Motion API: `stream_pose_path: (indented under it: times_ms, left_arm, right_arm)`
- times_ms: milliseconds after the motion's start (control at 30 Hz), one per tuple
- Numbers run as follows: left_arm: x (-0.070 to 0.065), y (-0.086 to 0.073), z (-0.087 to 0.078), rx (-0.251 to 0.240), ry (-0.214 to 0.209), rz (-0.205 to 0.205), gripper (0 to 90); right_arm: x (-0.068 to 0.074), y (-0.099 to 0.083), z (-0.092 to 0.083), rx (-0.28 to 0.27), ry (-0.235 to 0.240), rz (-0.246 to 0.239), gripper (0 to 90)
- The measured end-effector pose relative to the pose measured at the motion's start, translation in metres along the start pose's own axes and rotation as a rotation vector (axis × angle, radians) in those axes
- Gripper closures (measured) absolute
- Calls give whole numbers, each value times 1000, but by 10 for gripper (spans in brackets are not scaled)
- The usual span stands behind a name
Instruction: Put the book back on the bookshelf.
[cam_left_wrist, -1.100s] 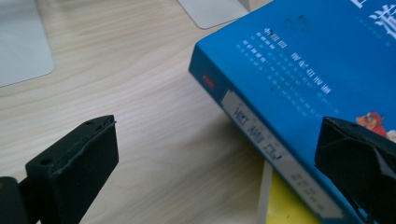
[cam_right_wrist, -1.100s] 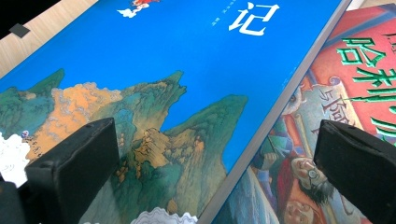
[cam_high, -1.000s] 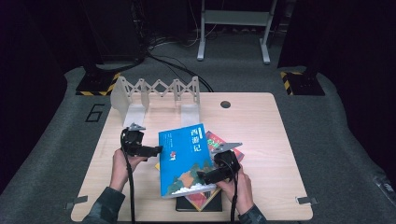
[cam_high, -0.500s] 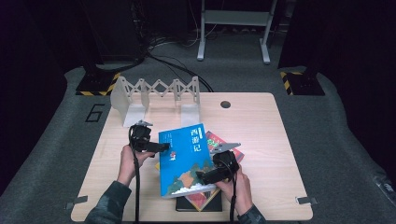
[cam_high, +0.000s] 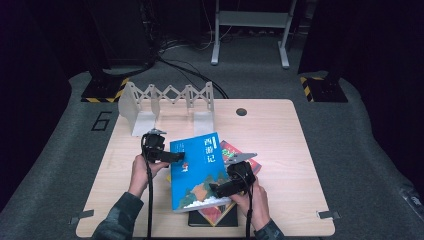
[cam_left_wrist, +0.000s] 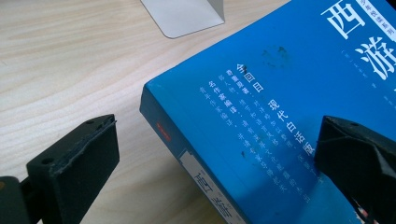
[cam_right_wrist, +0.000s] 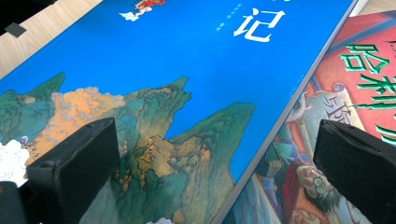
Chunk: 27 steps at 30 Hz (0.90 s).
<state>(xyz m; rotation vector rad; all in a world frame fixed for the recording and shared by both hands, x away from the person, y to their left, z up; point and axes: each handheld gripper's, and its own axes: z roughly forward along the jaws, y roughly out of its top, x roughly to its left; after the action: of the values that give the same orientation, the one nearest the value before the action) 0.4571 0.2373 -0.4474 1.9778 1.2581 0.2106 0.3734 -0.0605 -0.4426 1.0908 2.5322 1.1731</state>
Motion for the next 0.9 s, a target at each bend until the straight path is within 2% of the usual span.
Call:
stream_pose_path:
  times_ms: [67, 100, 133, 233, 433, 567, 600, 667, 900]
  left_arm:
    - [2, 0, 0, 7, -13, -7, 0]
    - [2, -1, 2, -6, -20, -37, 0]
    - [3, -1, 1, 13, -23, -26, 0]
    - [4, 1, 2, 43, -45, -58, 0]
    - [1, 3, 6, 60, -64, -70, 0]
    - [2, 3, 7, 63, -74, -77, 0]
    - [1, 3, 8, 63, -81, -87, 0]
    - [0, 3, 10, 67, -98, -87, 0]
    - [-1, 4, 11, 79, -104, -93, 0]
  right_arm:
    - [0, 0, 0, 0, 0, 0, 0]
    - [0, 0, 0, 0, 0, 0, 0]
    - [0, 0, 0, 1, 1, 0, 0]
    - [0, 0, 0, 2, 1, -2, 0]
    - [1, 1, 1, 5, 5, 13, 0]
    - [0, 2, 2, 2, 9, -8, 0]
    - [1, 2, 2, 14, 13, 6, 0]
    - [1, 3, 4, 0, 12, -2, 0]
    - [2, 3, 4, 2, 16, -8, 0]
